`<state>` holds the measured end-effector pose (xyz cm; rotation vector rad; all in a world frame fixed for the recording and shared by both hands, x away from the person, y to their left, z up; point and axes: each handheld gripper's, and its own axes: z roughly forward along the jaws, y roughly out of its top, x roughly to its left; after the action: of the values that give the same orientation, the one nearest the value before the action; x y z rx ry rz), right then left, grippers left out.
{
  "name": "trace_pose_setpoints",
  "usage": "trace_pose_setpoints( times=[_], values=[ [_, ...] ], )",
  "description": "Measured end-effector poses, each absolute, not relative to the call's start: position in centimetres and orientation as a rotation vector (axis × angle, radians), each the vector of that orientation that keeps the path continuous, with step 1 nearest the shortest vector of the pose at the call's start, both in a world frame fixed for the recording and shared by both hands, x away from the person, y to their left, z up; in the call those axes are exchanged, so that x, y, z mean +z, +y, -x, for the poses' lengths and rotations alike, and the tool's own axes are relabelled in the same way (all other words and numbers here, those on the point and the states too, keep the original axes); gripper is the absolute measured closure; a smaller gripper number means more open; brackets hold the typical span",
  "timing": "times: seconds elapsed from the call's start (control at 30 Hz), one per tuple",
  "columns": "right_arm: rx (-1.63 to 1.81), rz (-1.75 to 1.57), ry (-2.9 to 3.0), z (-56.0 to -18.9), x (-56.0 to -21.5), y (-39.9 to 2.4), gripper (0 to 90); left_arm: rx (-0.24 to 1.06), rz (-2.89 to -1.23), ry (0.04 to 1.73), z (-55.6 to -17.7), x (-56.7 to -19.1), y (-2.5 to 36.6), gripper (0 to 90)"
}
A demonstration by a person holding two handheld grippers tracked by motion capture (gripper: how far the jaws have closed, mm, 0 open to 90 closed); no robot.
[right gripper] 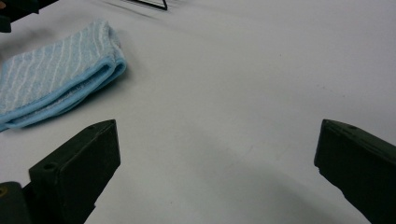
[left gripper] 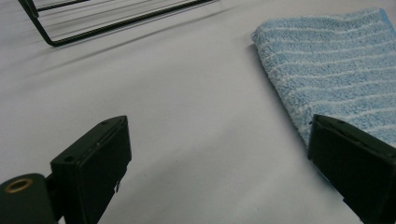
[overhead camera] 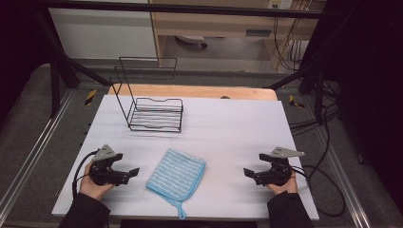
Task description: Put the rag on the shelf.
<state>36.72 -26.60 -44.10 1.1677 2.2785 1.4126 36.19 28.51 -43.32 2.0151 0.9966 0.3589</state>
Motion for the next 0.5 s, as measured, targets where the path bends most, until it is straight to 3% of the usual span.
trace_pose_setpoints(
  times=[0.5],
  values=[
    [1.396,-1.186,2.282,-36.7,-44.3,-26.2,0.9,0.337,-2.033,1.008,-36.2,-43.3,27.2,9.1]
  ],
)
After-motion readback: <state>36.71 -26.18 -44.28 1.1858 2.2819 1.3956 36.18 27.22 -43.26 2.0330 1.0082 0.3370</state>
